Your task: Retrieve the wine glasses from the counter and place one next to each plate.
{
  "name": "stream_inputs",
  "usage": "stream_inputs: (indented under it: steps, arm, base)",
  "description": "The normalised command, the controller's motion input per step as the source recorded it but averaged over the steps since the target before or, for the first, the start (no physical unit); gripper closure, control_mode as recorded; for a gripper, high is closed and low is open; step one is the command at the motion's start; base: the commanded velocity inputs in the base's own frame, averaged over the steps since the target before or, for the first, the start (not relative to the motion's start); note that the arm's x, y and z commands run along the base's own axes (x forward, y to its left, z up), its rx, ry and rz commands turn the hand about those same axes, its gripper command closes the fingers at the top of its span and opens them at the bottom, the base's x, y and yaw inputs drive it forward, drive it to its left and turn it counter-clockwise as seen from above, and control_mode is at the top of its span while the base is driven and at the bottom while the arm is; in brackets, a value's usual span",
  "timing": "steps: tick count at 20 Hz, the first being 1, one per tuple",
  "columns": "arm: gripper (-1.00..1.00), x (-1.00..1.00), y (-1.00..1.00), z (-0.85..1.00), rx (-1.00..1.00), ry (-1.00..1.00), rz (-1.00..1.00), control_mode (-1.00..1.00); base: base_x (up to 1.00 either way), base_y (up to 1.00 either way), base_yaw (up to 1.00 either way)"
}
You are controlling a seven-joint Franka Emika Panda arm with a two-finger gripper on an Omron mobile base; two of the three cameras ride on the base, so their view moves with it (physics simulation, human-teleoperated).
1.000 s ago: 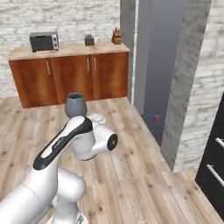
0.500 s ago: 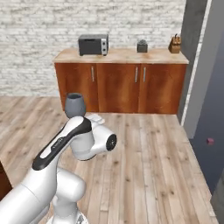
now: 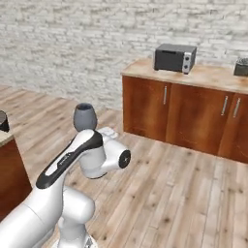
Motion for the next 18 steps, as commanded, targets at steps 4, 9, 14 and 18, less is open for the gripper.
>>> stream_inputs:
  steps: [4,9,14,18]
  arm:
    - [1.00,0.00,0.00,0.00,0.00,0.00,0.00,1.00]
    - [1.00,0.00,0.00,0.00,0.00,0.00,0.00,1.00]
    - [1.00,0.00,0.00,0.00,0.00,0.00,0.00,1.00]
    - [1.00,0.00,0.00,0.00,0.00,0.00,0.00,1.00]
  base:
    - [0.65,-0.08,0.79]
    - [0.99,-0.21,0.63]
    - [1.00,-0.78,0.32]
    - [1.00,-0.62,0.35]
